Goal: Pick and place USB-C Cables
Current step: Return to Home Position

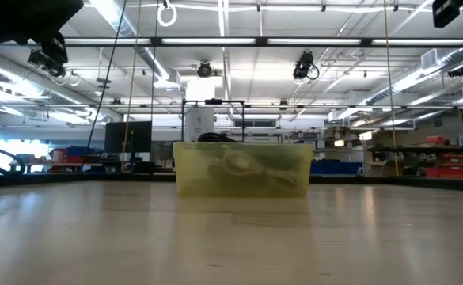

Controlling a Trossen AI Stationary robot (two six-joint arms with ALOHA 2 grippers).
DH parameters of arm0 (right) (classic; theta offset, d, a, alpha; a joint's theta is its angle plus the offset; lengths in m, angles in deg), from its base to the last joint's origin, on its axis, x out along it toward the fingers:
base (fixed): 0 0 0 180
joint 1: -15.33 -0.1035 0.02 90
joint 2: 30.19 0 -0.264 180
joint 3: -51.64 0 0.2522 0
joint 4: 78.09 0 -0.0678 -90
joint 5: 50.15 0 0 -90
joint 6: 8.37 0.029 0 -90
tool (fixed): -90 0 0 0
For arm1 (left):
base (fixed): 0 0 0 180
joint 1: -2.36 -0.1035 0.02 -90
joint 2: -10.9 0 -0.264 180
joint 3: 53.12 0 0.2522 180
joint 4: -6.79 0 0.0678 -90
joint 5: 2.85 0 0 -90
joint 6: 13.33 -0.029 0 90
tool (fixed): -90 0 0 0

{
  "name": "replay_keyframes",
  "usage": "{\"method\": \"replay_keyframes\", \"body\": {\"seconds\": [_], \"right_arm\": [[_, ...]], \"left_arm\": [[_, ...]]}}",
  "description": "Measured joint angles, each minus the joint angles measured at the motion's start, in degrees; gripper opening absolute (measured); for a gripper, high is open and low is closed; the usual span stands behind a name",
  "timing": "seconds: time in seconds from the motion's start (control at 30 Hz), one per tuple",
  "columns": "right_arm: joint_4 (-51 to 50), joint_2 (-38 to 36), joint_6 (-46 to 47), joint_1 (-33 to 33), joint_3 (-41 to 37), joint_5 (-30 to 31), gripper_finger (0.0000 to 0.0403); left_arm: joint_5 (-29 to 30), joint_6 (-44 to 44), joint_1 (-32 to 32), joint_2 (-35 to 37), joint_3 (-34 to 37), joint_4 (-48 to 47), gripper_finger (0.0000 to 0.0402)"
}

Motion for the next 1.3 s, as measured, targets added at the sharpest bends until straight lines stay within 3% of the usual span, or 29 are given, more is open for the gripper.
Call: {"method": "replay_keyframes", "body": {"seconds": [0.33, 0.63, 0.93, 1.3], "right_arm": [[16.4, 0.1, 0.5, 0.0, -13.1, 0.8, 0.0023], [33.1, 0.3, 8.0, -2.9, -29.5, 0.4, 0.0023], [25.1, 0.2, 7.1, -7.8, -30.2, 18.5, 0.0023], [17.4, 0.2, 6.2, -11.2, -30.2, 18.4, 0.0023]], "left_arm": [[-4.0, 2.8, -3.5, 0.0, 0.0, 0.0, 0.0025], [-5.2, 3.9, -3.5, 0.0, 0.0, -0.6, 0.0025], [-5.1, 4.0, -3.5, 0.0, 0.0, -3.3, 0.0025], [-4.3, 7.1, -3.5, 0.0, 0.0, -7.0, 0.0025]]}}
